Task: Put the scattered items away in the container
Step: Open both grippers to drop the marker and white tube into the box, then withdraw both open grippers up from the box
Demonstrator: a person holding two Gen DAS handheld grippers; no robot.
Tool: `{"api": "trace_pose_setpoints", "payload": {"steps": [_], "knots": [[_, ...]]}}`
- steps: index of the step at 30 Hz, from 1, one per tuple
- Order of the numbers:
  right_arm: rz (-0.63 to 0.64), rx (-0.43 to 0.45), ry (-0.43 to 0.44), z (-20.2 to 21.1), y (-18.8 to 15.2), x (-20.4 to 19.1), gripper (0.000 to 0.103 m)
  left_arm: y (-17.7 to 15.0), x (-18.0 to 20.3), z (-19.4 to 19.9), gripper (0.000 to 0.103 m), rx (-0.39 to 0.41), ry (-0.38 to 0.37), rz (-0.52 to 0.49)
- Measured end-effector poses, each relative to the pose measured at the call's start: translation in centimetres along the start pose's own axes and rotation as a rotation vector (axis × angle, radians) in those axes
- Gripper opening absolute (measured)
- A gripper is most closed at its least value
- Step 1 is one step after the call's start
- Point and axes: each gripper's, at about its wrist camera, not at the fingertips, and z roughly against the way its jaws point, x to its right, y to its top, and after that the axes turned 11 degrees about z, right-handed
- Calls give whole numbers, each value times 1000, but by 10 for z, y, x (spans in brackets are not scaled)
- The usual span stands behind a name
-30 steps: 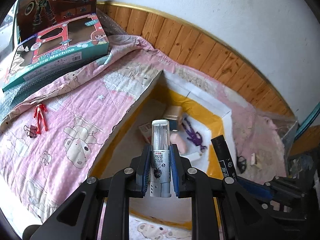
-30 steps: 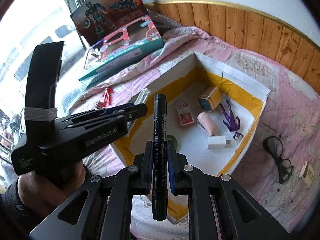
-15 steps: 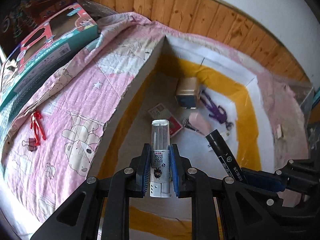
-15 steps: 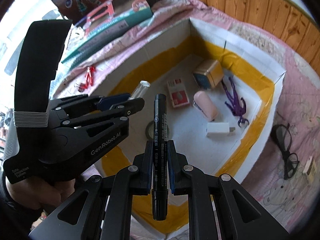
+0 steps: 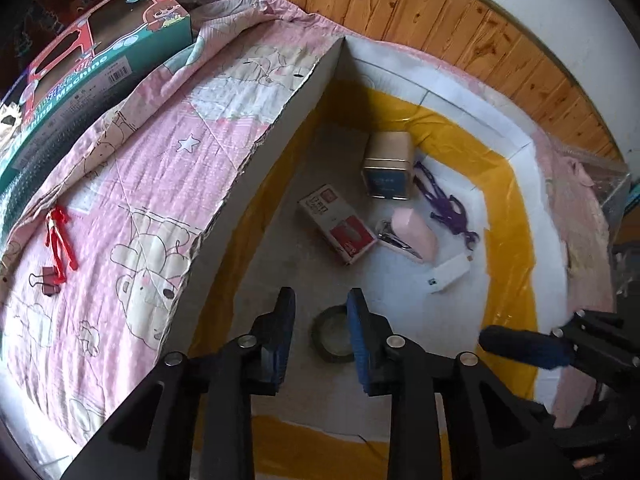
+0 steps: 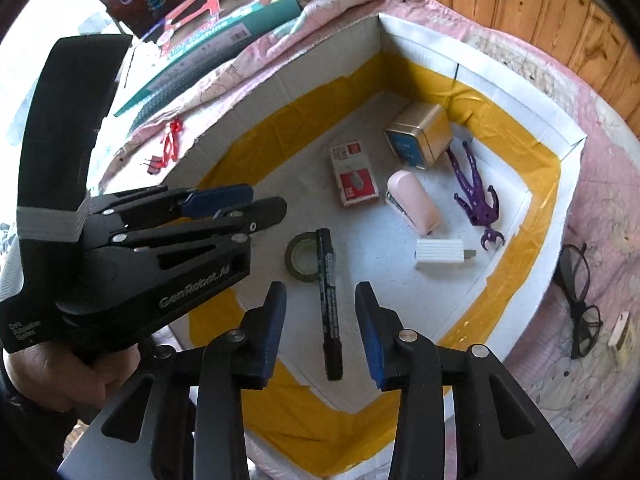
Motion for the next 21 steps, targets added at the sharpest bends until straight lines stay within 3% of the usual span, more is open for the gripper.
{"api": "trace_pose_setpoints", "payload": {"steps": [6, 21], "knots": [[30, 13, 6, 10, -4, -8, 40, -9, 1, 18, 39, 23, -7, -2], [76, 47, -2, 29, -18, -18, 39, -40, 3, 55, 40, 64, -2, -11]]}}
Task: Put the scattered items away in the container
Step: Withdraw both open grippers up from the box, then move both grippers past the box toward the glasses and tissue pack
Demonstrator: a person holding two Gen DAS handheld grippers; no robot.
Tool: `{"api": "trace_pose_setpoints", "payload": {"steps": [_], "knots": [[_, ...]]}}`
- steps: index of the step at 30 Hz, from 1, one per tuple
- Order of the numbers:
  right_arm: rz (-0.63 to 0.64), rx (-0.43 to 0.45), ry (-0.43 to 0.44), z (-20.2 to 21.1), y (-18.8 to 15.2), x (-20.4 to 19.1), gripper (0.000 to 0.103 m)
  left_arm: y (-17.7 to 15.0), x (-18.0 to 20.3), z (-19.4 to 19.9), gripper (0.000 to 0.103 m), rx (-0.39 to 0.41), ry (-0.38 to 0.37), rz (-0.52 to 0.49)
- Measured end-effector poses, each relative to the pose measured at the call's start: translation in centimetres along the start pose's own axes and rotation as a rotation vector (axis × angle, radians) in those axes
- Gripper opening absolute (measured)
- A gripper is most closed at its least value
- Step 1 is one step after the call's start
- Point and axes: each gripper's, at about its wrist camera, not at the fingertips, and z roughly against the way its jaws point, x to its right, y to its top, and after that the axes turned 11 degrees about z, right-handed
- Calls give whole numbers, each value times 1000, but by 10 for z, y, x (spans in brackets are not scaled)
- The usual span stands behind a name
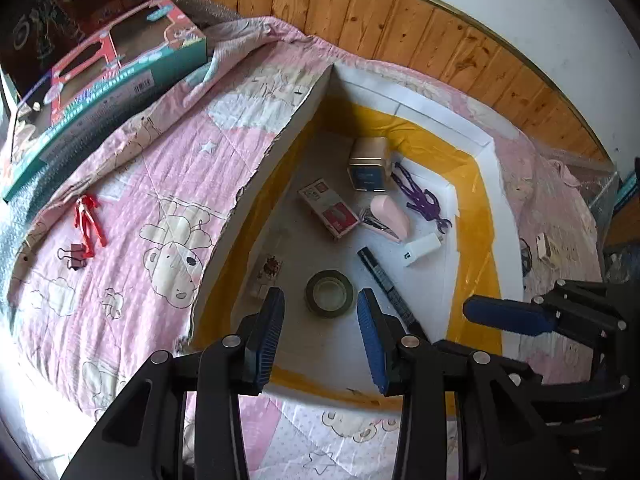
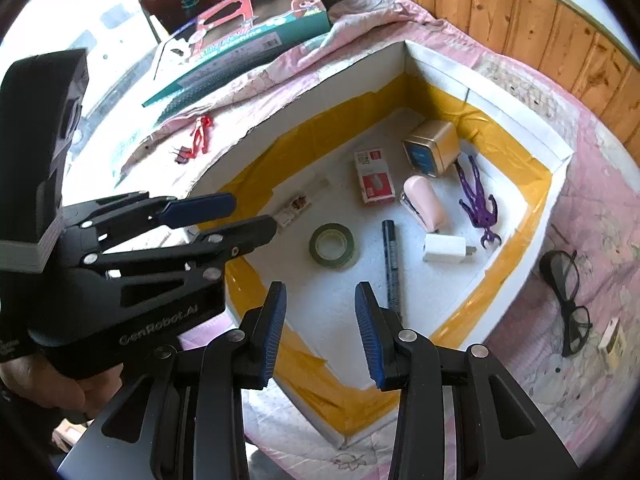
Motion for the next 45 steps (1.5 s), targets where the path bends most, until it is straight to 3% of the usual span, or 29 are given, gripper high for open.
{"api": "trace_pose_setpoints", "payload": {"steps": [25, 45], "knots": [[-19, 88, -4, 50, -42, -3, 39, -42, 37, 49, 40, 28, 4, -60], [-50, 227, 41, 97, -94, 9, 39, -90, 83, 89, 40, 58, 10, -128]]}}
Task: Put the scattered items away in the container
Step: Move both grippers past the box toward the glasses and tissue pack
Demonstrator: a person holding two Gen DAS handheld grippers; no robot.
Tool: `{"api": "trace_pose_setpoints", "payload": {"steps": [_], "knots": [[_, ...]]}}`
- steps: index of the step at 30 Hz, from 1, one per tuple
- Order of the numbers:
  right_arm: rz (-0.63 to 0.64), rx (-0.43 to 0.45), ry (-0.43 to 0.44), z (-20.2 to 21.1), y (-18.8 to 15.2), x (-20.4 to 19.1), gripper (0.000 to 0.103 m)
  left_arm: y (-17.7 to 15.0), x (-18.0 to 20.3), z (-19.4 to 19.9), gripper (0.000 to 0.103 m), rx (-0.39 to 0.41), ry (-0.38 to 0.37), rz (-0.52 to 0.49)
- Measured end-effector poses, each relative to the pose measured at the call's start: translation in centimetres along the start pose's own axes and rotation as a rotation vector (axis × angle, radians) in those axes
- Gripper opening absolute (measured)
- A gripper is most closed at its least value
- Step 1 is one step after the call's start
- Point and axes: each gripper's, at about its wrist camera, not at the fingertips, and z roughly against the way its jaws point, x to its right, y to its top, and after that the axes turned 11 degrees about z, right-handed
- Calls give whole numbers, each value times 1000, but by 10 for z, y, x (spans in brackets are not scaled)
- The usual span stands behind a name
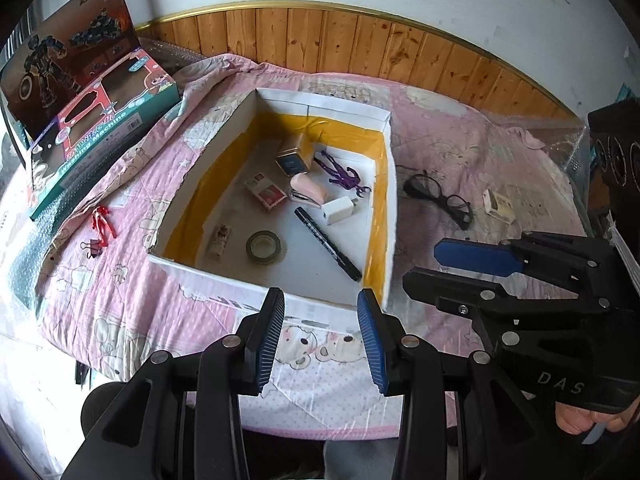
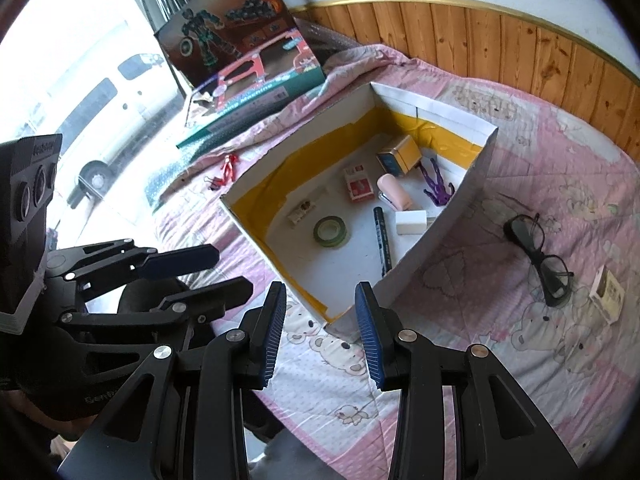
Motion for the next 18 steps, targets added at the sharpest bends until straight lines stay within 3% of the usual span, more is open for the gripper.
{"api": "trace_pose_setpoints", "payload": {"steps": [18], "knots": [[-39, 148, 59, 40, -55, 45, 39, -40, 64, 14, 40, 27, 11, -68]]}}
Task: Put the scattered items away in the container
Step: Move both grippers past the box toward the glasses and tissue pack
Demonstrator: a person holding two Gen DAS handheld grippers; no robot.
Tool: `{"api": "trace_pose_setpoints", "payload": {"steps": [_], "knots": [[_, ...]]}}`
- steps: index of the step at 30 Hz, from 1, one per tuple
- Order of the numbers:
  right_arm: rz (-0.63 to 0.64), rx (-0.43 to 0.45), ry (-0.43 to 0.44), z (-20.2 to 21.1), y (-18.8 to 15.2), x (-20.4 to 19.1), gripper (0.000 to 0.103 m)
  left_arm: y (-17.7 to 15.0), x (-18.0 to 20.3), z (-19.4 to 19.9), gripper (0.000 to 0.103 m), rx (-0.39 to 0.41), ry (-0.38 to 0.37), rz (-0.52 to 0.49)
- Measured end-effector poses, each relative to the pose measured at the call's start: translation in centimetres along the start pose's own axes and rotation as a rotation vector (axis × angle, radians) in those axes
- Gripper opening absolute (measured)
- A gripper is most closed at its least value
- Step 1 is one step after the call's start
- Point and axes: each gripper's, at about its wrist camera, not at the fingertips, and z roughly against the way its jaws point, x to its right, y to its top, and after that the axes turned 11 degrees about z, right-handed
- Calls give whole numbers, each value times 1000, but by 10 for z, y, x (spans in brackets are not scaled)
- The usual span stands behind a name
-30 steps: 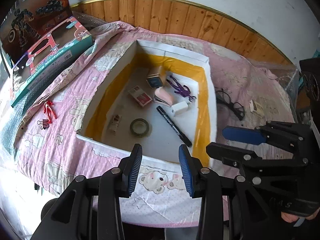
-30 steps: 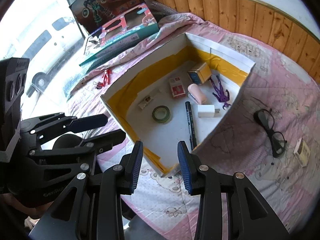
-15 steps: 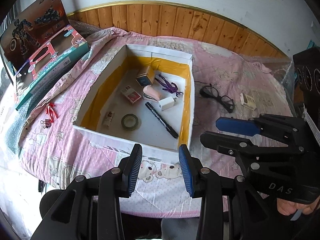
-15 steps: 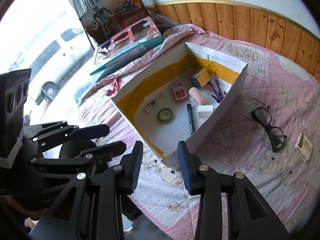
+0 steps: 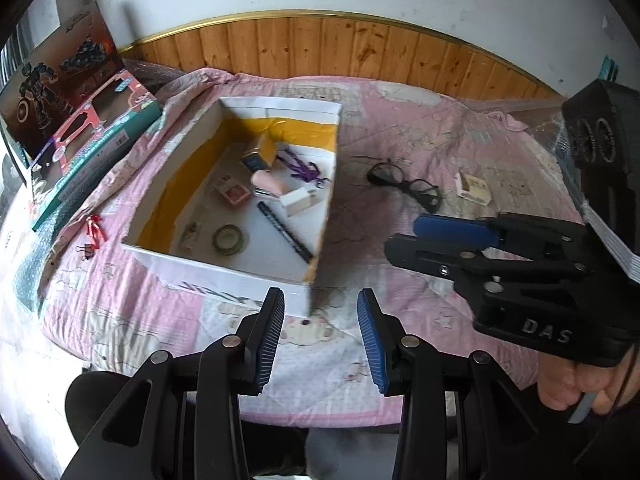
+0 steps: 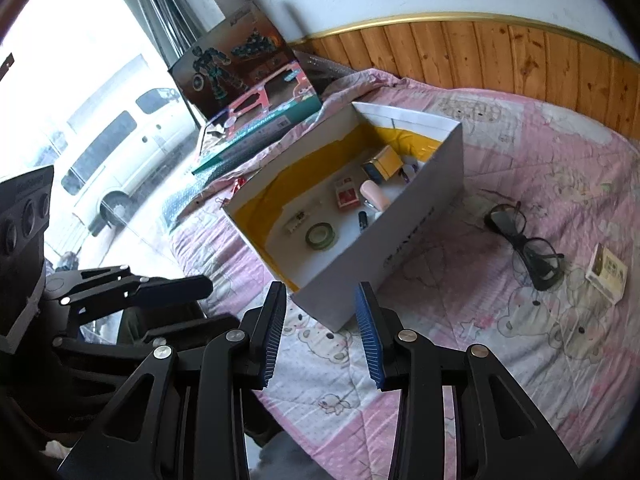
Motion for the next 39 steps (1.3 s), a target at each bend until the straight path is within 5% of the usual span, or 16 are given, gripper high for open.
{"api": "trace_pose_setpoints", "payload": {"steps": [12, 22, 31, 39], "knots": [[-71, 84, 26, 33, -30, 54, 39, -17, 60, -6, 40, 5, -11, -50], [-178, 76, -79, 54, -53, 123, 40, -19, 116, -47, 41, -54, -36, -94], [-295, 44, -160, 65, -66, 196, 40, 11, 147, -106, 45, -120, -91, -41], [-429, -14, -275, 53, -85, 273, 51, 58, 149, -171, 53, -165, -131, 95]]}}
